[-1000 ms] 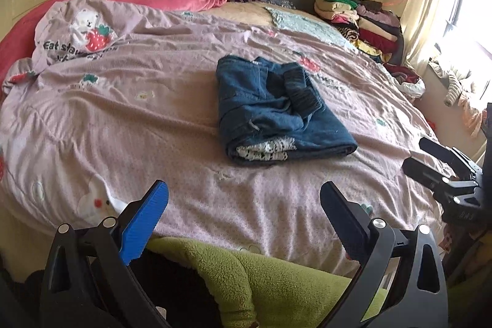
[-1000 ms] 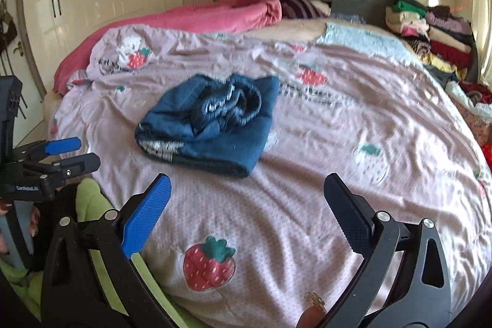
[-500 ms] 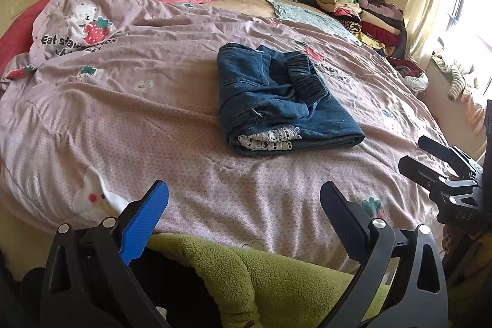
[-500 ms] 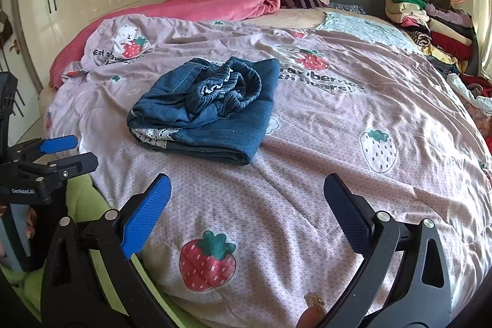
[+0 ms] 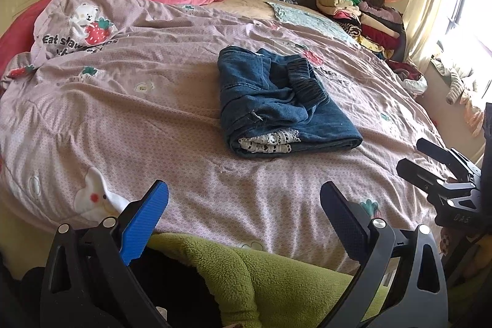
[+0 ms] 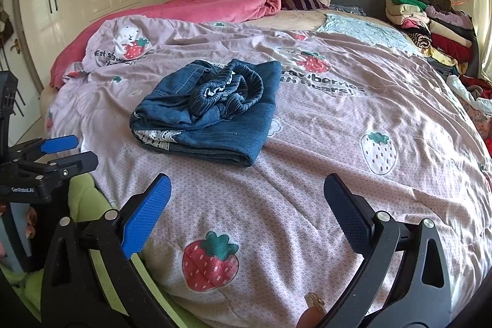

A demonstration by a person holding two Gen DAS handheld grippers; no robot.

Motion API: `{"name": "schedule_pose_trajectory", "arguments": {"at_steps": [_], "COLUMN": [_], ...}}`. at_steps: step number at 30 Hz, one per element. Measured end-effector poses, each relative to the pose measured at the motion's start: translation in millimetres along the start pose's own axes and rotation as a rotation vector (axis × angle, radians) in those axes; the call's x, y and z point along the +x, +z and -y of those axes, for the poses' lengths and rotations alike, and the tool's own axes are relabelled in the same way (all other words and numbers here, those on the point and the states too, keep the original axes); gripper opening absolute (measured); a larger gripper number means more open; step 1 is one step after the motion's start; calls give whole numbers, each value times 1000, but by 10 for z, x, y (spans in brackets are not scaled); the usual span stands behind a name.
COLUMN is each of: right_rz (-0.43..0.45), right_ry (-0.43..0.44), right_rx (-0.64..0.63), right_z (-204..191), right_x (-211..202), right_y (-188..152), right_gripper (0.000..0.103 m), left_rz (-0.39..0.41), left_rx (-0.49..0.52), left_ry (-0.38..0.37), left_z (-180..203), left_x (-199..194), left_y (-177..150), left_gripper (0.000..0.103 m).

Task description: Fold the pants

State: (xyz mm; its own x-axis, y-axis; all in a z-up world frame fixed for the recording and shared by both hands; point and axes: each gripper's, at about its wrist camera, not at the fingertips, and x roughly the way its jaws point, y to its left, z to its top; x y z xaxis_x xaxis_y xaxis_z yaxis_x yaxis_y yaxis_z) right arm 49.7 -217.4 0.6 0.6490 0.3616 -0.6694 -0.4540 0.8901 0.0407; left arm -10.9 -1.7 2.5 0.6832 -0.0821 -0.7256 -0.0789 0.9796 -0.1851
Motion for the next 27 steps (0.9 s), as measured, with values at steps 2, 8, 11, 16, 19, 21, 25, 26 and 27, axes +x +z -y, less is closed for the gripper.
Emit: {"name": "schedule_pose_trajectory", "arguments": {"at_steps": [2, 8, 11, 16, 19, 21, 25, 26, 27], "right_rz": [1, 2, 1, 1, 1, 2, 1, 1, 1], "right_ry": [0, -1, 0, -3, -2, -3, -3, -3, -3], "right_rx": [1, 0, 0, 1, 0, 0, 0, 1, 1], "right_z": [-1, -7, -7, -12, -11, -14, -16, -17, -18], "right_x": [0, -12, -10, -12, -14, -13, -11, -12, -16], "right_y": [-1, 14, 19, 13, 18, 12, 12, 8, 12], "right_gripper": [94, 94, 94, 94, 94, 94, 94, 94, 94], "left_rz": [2, 2, 4, -1, -3, -2, -3, -3, -3], "left_rx": [0, 3, 5, 5, 6, 5, 4, 5, 4], "left_ry": [-2, 2, -2, -3, -3, -6, -9, -6, -5], "left_z": [-2, 6, 16, 24, 32, 26, 26, 25, 22], "left_x": [-12, -20, -34, -35, -41, -37, -35, -36, -32], "left_y": [6, 0, -3, -2, 4, 3, 6, 6, 8], "left_gripper": [99, 99, 99, 99, 99, 99, 99, 99, 99]}}
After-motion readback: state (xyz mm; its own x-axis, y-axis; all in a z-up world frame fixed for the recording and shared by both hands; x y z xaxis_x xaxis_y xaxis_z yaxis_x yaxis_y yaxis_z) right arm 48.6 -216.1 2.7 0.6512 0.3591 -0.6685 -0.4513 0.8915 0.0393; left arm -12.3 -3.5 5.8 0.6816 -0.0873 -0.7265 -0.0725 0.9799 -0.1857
